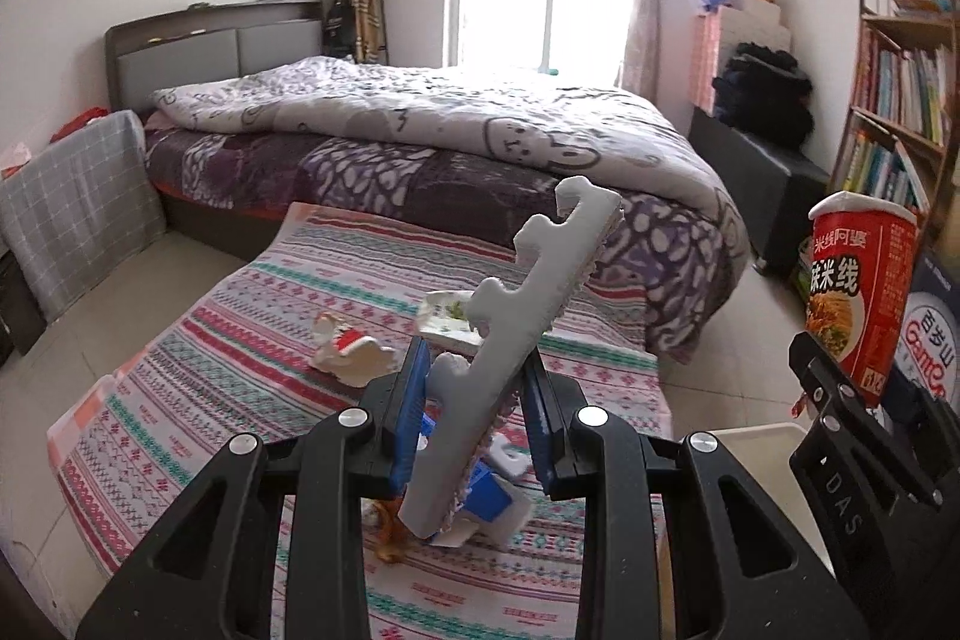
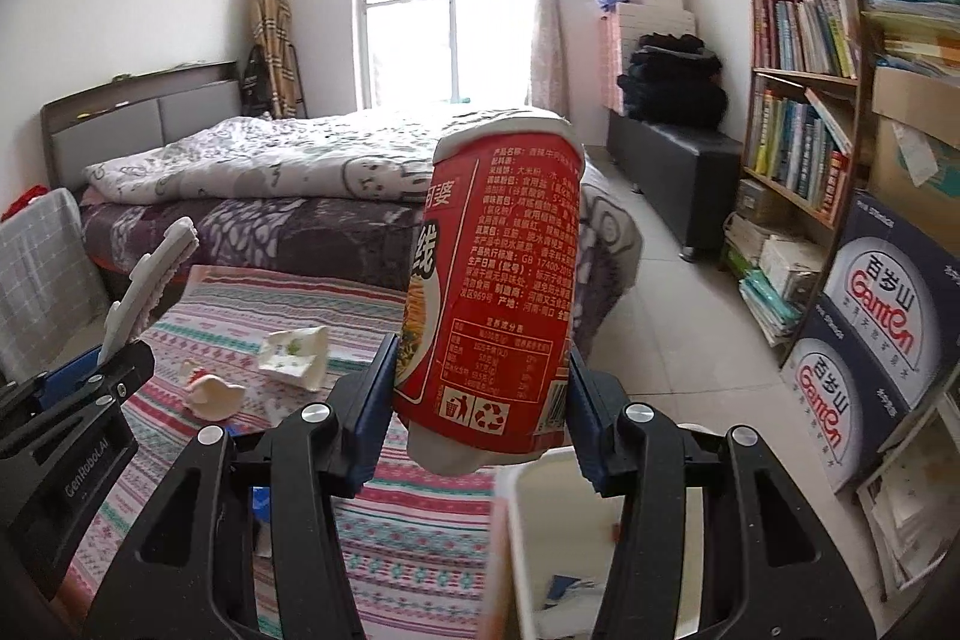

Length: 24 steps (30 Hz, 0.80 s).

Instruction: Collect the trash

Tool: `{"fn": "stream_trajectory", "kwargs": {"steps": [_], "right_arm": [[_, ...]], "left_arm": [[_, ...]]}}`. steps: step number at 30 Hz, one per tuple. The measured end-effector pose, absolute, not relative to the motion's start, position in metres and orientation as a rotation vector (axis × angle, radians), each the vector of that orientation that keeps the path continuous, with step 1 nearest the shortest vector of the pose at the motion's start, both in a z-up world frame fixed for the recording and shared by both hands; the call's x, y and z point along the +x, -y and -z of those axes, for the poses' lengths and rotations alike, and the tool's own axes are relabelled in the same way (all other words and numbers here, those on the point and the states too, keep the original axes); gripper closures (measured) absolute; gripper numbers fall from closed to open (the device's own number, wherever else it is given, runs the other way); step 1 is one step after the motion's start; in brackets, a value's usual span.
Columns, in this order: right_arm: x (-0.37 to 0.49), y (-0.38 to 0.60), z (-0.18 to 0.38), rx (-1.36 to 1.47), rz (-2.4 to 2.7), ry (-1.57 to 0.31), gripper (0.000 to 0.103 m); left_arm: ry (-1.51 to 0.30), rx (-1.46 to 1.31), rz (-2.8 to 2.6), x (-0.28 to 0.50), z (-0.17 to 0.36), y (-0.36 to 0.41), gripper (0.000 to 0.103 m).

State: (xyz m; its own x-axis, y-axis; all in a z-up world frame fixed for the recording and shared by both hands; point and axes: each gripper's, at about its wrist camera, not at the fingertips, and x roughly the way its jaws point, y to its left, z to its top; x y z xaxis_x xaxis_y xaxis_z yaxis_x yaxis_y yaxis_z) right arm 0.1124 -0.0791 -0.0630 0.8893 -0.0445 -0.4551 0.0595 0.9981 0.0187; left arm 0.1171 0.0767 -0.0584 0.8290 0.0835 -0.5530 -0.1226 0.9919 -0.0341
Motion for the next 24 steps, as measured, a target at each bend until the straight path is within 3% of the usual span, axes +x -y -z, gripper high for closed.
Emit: {"fn": "stream_trajectory", "kwargs": {"steps": [11,16,19,24], "right_arm": [[0.122,0.142,0.073,0.078,0.184,-0.557,0.051],[0.121,0.166,0.075,0.105,0.252,-0.563,0.025],[0.117,0.185,0.073,0.121,0.307,-0.544,0.015],[0.114,0.214,0.075,0.164,0.365,-0.546,0.01]], "left_arm": [[-0.611,-0.004,-0.011,0.125,0.071,-0.015,0.073],[-0.62,0.027,0.032,0.127,0.077,0.012,0.072],[-0.625,0.04,0.054,0.127,0.08,0.027,0.072],[-0.642,0.051,0.092,0.131,0.086,0.051,0.072]]}}
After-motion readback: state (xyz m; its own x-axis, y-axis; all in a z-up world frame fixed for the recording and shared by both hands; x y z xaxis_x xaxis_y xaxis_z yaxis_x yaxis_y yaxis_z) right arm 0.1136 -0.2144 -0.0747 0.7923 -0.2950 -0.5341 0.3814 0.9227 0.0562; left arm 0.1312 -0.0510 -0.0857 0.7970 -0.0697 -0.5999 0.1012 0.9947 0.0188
